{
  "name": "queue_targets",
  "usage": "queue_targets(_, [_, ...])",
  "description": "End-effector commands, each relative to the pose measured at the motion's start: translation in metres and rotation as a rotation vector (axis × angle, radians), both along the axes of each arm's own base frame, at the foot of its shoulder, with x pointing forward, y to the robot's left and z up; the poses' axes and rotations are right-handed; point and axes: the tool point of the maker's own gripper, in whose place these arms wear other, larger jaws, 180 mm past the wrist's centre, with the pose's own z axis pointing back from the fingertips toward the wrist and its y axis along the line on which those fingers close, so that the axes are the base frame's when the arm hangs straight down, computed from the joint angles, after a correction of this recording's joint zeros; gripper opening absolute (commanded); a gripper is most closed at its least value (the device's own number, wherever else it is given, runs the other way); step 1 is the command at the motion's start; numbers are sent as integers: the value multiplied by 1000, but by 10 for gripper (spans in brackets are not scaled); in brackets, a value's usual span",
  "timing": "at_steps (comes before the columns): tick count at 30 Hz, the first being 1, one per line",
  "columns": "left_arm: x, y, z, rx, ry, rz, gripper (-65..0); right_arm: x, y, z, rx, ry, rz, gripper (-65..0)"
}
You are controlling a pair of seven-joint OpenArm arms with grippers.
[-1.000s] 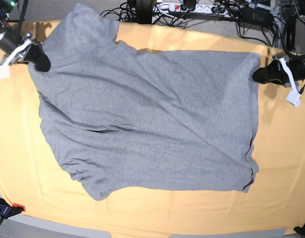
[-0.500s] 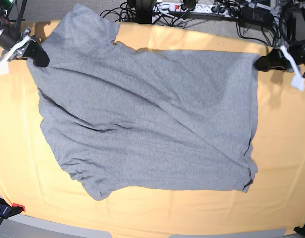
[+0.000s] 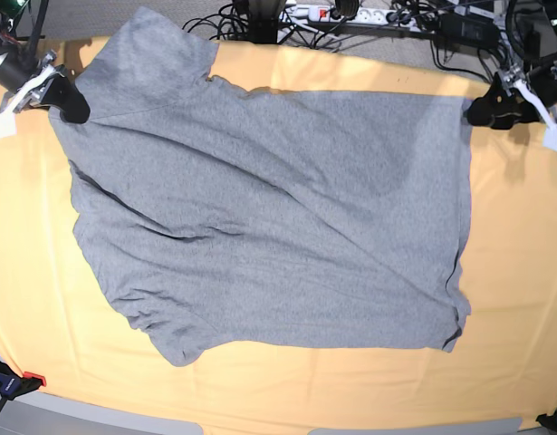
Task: Layout the t-shirt on the table in an organized manner, then fold the t-shirt properly
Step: 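Pull the shoulder corners apart with both grippers to stretch the shirt, then drag the shirt by its shoulders with both grippers toward the robot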
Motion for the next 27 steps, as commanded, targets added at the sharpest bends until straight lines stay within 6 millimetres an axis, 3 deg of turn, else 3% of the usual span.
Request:
queue_targets(1, [-3, -2, -3, 27, 32, -33, -164, 5, -4, 12, -11, -45, 2, -650])
queue_targets(5, [-7, -23, -12, -13, 64, -95, -164, 5, -4, 12, -10, -45, 2, -650])
queue_targets(8, [-16, -46, -11, -79, 69, -199, -164, 5, -4, 12, -11, -45, 2, -650])
queue_targets(11, [-18, -55, -6, -112, 47, -236, -169, 5, -4, 12, -10, -45, 2, -650])
queue_targets(13, [-16, -54, -4, -110, 29, -241, -240, 5, -4, 12, -11, -45, 2, -650])
queue_targets(14, [-15, -54, -3, -106, 27, -242, -321, 5, -4, 12, -11, -45, 2, -650])
queue_targets(17, [-11, -47, -4, -67, 25, -240, -643, 6, -4, 13, -10, -46, 2, -650])
queue_targets(20, [-1, -39, -1, -25, 7, -231, -650, 6, -5, 14, -14, -48, 5, -650])
queue_targets(27, [29, -9, 32, 32, -116, -158, -650, 9, -18, 21, -68, -47, 30, -650])
